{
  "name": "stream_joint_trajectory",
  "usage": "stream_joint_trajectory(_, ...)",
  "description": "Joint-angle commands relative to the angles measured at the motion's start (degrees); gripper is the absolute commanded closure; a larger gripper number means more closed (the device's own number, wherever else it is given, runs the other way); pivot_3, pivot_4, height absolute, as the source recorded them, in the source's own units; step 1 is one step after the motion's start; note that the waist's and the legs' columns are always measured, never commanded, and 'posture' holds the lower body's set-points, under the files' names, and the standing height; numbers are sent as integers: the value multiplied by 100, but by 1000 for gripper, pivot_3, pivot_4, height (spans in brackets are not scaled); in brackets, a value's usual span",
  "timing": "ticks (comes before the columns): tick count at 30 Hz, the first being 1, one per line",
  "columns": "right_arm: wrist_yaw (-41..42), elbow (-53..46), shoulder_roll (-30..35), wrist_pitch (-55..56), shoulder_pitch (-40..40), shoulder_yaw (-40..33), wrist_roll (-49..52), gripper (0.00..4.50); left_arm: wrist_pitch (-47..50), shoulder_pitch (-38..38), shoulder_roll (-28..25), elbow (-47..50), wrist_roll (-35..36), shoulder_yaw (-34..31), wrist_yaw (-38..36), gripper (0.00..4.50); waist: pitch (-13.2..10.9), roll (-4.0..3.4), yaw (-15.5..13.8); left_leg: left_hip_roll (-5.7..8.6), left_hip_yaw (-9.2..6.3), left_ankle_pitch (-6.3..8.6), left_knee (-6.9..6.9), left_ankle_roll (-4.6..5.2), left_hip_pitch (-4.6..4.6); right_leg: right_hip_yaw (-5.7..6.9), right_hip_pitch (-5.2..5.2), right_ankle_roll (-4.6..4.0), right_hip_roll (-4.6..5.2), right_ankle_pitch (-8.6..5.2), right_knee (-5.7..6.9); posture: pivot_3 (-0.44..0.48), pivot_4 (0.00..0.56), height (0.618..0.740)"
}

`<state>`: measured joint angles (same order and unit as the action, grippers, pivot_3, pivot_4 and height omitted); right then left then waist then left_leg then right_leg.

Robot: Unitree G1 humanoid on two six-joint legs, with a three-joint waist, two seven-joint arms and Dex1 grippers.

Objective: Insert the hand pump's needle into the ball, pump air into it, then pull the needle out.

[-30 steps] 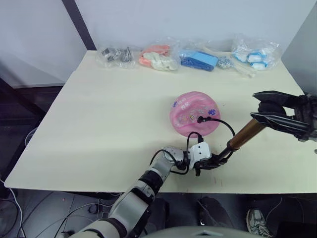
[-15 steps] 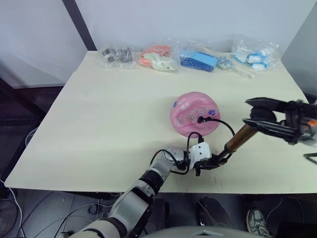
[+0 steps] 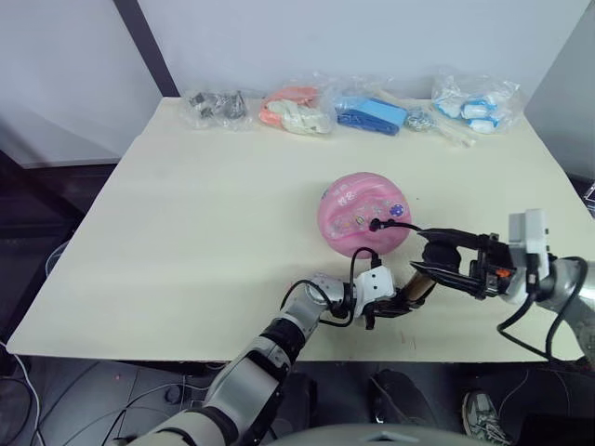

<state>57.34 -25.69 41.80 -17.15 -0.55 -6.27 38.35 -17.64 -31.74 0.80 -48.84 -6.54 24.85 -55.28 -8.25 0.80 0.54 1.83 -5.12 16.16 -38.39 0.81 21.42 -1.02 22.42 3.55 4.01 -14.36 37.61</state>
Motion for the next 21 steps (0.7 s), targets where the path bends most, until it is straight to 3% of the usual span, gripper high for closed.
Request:
stream_joint_trajectory(1, 78, 289, -121, 159, -206, 353, -430, 2478, 161, 17, 19, -210, -48, -66, 159, 3427, 0, -1, 1, 0, -1, 0, 0, 0, 0, 0, -1, 0, 0, 0, 0, 0, 150, 736)
stream_joint_trajectory(7, 131, 55, -53, -102, -107, 129, 72, 2478, 160, 22, 20, -204, -61, -58, 134, 3427, -2, -1, 12, -2, -2, 5, 14, 4, -59, 2, -60, 3, -1, -3, -22, 0, 150, 736)
stream_joint_trajectory(21, 259, -552, 1120, -1378, 618, -1750, 2149, 2478, 122, 6, 31, -310, -78, -68, 138, 3427, -23, -18, -54, -5, -12, 11, 12, 15, -32, 12, -64, 14, 6, 3, -65, 0, 150, 736)
